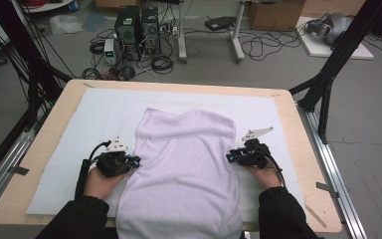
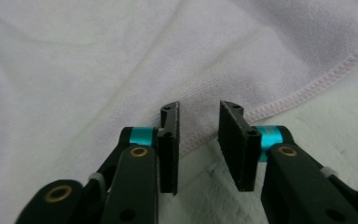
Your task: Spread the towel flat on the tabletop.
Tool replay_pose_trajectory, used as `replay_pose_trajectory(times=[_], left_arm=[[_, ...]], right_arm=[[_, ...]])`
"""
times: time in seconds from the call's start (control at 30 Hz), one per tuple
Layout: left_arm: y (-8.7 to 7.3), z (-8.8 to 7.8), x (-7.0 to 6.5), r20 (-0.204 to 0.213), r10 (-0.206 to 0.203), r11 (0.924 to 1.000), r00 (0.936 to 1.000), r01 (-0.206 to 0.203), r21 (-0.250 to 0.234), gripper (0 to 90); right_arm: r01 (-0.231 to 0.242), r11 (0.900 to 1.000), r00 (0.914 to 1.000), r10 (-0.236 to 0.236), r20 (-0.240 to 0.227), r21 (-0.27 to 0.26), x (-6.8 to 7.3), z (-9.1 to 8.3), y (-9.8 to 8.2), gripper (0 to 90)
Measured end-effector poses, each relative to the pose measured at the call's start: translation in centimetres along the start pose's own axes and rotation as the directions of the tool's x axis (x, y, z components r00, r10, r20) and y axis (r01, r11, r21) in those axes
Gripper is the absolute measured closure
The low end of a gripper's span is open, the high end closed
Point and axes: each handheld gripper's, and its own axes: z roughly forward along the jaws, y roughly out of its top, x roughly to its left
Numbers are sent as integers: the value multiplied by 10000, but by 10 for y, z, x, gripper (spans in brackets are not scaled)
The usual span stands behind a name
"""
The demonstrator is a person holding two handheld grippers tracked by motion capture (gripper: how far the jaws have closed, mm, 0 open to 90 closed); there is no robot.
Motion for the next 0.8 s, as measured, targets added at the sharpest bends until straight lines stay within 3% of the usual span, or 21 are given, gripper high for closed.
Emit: replay_pose_trajectory(times=[0.07,0.1,0.13,0.17,0.23,0.3,0.4,0.47,0.53,0.6,0.7,0.73,0.8], left_arm=[[1,-1,1,-183,7,10000,9998,-7,18,880],[1,-2,2,-456,27,10000,9990,-29,-41,882],[1,-4,4,-567,26,9999,9984,-31,-101,882],[1,-5,7,-637,-173,9996,9978,157,-247,883],[3,-7,12,-882,-335,9990,9955,308,-313,884],[2,-10,15,-632,-563,9971,9964,528,-554,853],[1,-19,12,-471,-398,9967,9981,363,-720,777],[-1,-27,8,-131,-245,9957,9996,232,-896,747],[-6,-34,0,172,-4,9946,9999,22,-1037,718],[-12,-39,-10,643,293,9928,9975,-216,-1174,677],[-22,-45,-29,1458,952,9901,9847,-785,-1160,650],[-25,-46,-33,1475,1182,9887,9820,-1025,-1098,626],[-33,-48,-44,1997,1645,9842,9660,-1474,-978,621]], right_arm=[[-190,9998,9990,188,-399,-47,-3,0,0,859],[-46,10000,9996,45,-285,-18,-2,0,0,864],[119,9999,9998,-120,138,57,-1,-2,2,869],[167,9998,9993,-170,336,91,-2,-5,2,871],[-138,9999,9972,143,736,-79,-9,-14,0,865],[-521,9981,9945,548,890,-325,-13,-21,-3,808],[-397,9979,9964,434,730,-512,-8,-29,-4,732],[-154,9974,9991,181,376,-707,2,-32,-6,712],[237,9990,9997,-237,11,-388,16,-34,-6,663],[742,9949,9938,-795,-775,-681,36,-38,-11,632],[1271,9909,9804,-1323,-1459,-449,61,-36,-22,601],[1446,9888,9748,-1487,-1661,-365,71,-34,-27,594],[1623,9860,9642,-1666,-2065,-378,83,-31,-34,591]])
